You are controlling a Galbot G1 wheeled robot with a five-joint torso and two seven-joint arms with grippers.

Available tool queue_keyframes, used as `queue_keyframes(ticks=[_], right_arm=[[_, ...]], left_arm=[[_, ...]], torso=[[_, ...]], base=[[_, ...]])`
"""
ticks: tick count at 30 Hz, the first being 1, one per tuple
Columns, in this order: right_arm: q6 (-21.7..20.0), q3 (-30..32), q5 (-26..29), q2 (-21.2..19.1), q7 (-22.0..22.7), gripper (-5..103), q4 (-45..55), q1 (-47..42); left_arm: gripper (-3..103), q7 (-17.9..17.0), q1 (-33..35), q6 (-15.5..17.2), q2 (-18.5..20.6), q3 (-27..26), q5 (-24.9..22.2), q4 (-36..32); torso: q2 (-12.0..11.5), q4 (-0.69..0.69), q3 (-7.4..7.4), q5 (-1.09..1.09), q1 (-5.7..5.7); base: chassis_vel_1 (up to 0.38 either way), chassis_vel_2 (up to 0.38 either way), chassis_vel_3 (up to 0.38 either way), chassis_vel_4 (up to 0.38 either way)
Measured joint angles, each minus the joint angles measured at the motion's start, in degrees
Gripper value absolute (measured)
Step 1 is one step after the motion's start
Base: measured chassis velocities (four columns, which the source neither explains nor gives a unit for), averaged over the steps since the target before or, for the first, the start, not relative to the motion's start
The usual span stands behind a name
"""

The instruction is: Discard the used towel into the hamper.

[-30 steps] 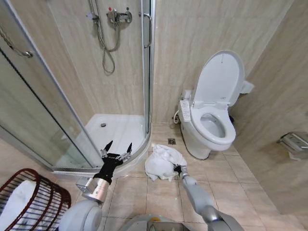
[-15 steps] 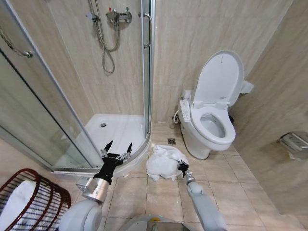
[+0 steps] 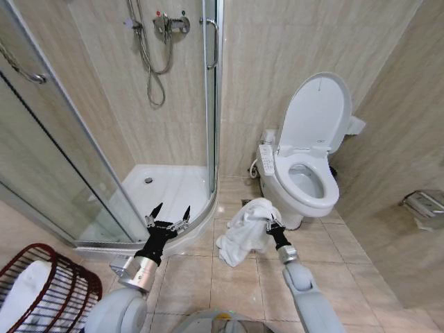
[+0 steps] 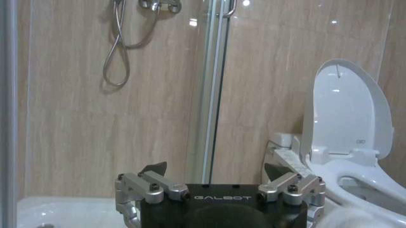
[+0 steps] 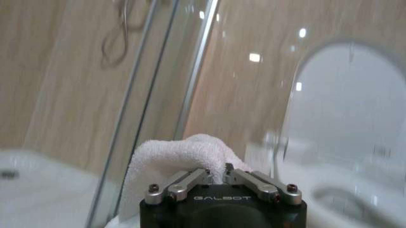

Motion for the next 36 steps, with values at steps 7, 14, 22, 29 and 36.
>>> queue_keyframes(ticks=[7, 14, 22, 29, 36], right_arm=[[-1.6, 3.2, 5.3, -0.7, -1.5, 3, 13.0, -2.7], [-1.9, 7.4, 11.8, -1.2, -2.3, 3, 21.0, -4.7], [-3.6, 8.1, 17.8, 0.6, -2.2, 3, 24.3, -6.7], [-2.8, 8.3, 15.8, 1.4, -1.8, 3, 25.8, -7.6], [-2.5, 8.8, 16.9, 1.7, -2.1, 3, 30.4, -9.0]], left_arm=[[100, 0.0, 0.0, 0.0, 0.0, 0.0, 0.0, 0.0], [100, 0.0, 0.0, 0.0, 0.0, 0.0, 0.0, 0.0], [100, 0.0, 0.0, 0.0, 0.0, 0.0, 0.0, 0.0], [100, 0.0, 0.0, 0.0, 0.0, 0.0, 0.0, 0.0], [100, 0.0, 0.0, 0.0, 0.0, 0.0, 0.0, 0.0]], torso=[[0.0, 0.02, 0.00, 0.02, 0.00], [0.0, 0.01, 0.00, 0.01, 0.00], [0.0, 0.01, 0.00, 0.02, 0.00], [0.0, 0.01, 0.01, 0.01, 0.00], [0.0, 0.01, 0.00, -0.02, 0.00]], base=[[0.000, 0.000, 0.000, 0.000], [0.000, 0.000, 0.000, 0.000], [0.000, 0.000, 0.000, 0.000], [0.000, 0.000, 0.000, 0.000], [0.000, 0.000, 0.000, 0.000]])
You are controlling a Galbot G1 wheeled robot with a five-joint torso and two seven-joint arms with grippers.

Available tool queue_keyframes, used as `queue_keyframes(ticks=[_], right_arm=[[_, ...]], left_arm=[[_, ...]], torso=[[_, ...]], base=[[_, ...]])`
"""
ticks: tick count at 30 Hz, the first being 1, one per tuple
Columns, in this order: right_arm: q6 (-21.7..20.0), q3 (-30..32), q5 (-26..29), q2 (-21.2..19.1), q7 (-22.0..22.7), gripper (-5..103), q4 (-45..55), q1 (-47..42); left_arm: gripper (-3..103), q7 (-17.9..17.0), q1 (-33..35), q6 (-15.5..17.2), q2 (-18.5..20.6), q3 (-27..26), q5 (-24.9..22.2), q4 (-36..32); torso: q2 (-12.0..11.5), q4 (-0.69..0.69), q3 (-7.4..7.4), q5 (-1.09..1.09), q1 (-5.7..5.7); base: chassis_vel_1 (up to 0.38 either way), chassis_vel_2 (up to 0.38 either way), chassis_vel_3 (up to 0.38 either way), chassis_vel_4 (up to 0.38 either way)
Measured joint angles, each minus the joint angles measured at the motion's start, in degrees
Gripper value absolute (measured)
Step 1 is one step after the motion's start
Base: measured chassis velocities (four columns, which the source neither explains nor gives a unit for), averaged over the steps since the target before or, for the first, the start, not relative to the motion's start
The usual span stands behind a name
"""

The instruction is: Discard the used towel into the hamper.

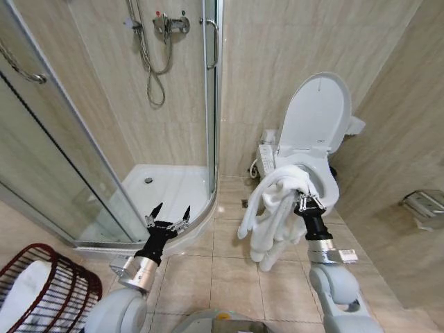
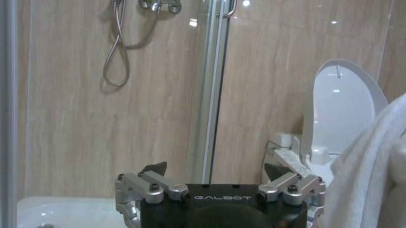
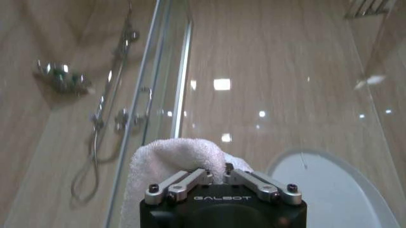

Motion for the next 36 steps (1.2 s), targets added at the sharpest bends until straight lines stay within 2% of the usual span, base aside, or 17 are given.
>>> queue_keyframes(ticks=[5, 12, 19, 31, 36], right_arm=[[0.1, -0.1, 0.5, 1.0, 0.3, 3, -0.7, -0.5], [0.3, 0.2, 0.1, 1.5, 0.3, 3, 2.0, -1.5], [0.3, 1.0, 0.0, 2.8, -0.3, 3, 9.1, -3.4], [0.5, 2.9, -0.9, 2.6, -0.5, 3, 13.4, -3.9], [1.8, 3.8, -0.8, 2.6, -0.8, 3, 13.8, -4.0]], left_arm=[[100, 0.0, 0.0, 0.0, 0.0, 0.0, 0.0, 0.0], [100, 0.0, 0.0, 0.0, 0.0, 0.0, 0.0, 0.0], [100, 0.0, 0.0, 0.0, 0.0, 0.0, 0.0, 0.0], [100, 0.0, 0.0, 0.0, 0.0, 0.0, 0.0, 0.0], [100, 0.0, 0.0, 0.0, 0.0, 0.0, 0.0, 0.0]], torso=[[0.0, 0.00, 0.01, 0.06, 0.00], [0.0, 0.00, 0.00, 0.03, 0.00], [0.0, 0.00, 0.00, 0.02, 0.00], [0.0, 0.00, 0.04, 0.03, 0.02], [0.8, 0.00, 0.43, 0.03, 0.34]], base=[[0.000, 0.000, 0.000, 0.000], [0.000, 0.000, 0.000, 0.000], [0.000, 0.000, 0.000, 0.000], [0.000, 0.000, 0.000, 0.000], [0.000, 0.000, 0.000, 0.000]])
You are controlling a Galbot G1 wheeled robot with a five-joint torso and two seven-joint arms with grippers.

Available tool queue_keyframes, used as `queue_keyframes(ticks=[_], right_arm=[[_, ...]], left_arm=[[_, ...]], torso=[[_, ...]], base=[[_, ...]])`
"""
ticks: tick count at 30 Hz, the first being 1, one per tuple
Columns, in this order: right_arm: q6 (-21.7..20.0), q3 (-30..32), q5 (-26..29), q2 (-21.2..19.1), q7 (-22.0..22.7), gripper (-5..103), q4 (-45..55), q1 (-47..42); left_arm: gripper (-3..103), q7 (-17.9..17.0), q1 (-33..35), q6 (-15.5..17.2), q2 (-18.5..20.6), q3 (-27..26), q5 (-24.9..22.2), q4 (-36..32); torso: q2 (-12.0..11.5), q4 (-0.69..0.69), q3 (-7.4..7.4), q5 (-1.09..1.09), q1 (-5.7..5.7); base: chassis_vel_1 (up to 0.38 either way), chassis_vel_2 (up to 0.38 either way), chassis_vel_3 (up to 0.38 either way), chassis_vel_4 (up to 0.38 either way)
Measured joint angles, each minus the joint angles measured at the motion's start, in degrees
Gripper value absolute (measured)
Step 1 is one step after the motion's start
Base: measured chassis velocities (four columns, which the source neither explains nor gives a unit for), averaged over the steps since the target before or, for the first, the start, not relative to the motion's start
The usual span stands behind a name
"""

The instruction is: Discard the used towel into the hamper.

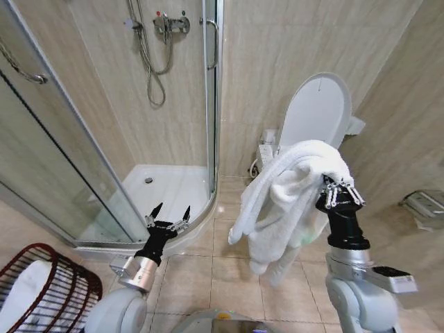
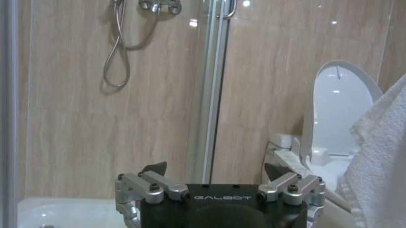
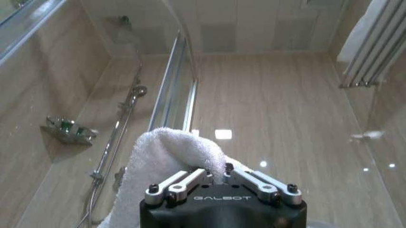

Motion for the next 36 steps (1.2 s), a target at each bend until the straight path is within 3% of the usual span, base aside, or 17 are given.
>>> queue_keyframes(ticks=[36], right_arm=[[5.1, 4.4, 1.7, -1.0, -3.4, 3, -1.0, 1.4]], left_arm=[[100, 0.0, 0.0, 0.0, 0.0, 0.0, 0.0, 0.0]], torso=[[7.9, 0.00, 4.72, 0.01, 3.17]], base=[[0.000, 0.000, 0.000, 0.000]])
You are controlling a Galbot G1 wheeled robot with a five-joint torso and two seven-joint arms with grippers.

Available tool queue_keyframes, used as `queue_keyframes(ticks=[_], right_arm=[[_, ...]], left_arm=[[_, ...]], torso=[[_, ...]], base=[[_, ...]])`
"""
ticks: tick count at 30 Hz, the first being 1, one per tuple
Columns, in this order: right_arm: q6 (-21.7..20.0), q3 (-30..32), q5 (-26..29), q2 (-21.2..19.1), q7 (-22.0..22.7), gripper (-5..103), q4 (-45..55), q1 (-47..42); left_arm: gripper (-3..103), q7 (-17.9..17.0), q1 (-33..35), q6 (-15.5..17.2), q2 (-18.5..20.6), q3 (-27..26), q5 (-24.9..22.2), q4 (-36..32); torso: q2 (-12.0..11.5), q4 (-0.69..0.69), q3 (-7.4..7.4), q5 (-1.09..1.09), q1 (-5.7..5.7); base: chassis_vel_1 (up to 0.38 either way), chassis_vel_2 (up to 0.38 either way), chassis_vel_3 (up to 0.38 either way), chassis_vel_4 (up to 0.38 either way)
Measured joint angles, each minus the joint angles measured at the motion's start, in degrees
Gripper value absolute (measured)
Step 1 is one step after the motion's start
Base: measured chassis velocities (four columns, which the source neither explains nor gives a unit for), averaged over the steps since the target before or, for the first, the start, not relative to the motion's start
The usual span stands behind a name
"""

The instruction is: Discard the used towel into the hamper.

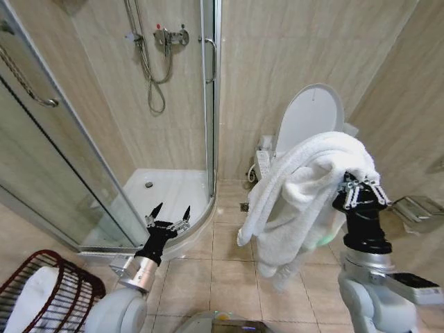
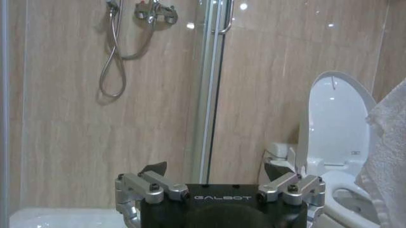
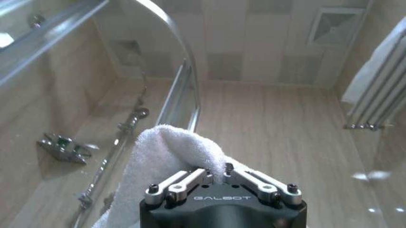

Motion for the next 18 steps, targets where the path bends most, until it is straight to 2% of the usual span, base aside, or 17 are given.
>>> queue_keyframes(ticks=[11, 18], right_arm=[[0.2, -1.1, -0.1, 0.1, -0.3, 3, -0.4, 1.0], [0.2, 1.0, 1.1, -0.7, 0.0, 3, -0.4, 0.8]], left_arm=[[100, 0.0, 0.0, 0.0, 0.0, 0.0, 0.0, 0.0], [100, 0.0, 0.0, 0.0, 0.0, 0.0, 0.0, 0.0]], torso=[[2.2, 0.00, 1.23, -0.01, 0.95], [4.1, -0.01, 2.42, -0.01, 1.69]], base=[[0.000, 0.000, 0.000, 0.000], [0.000, 0.000, 0.000, 0.000]])
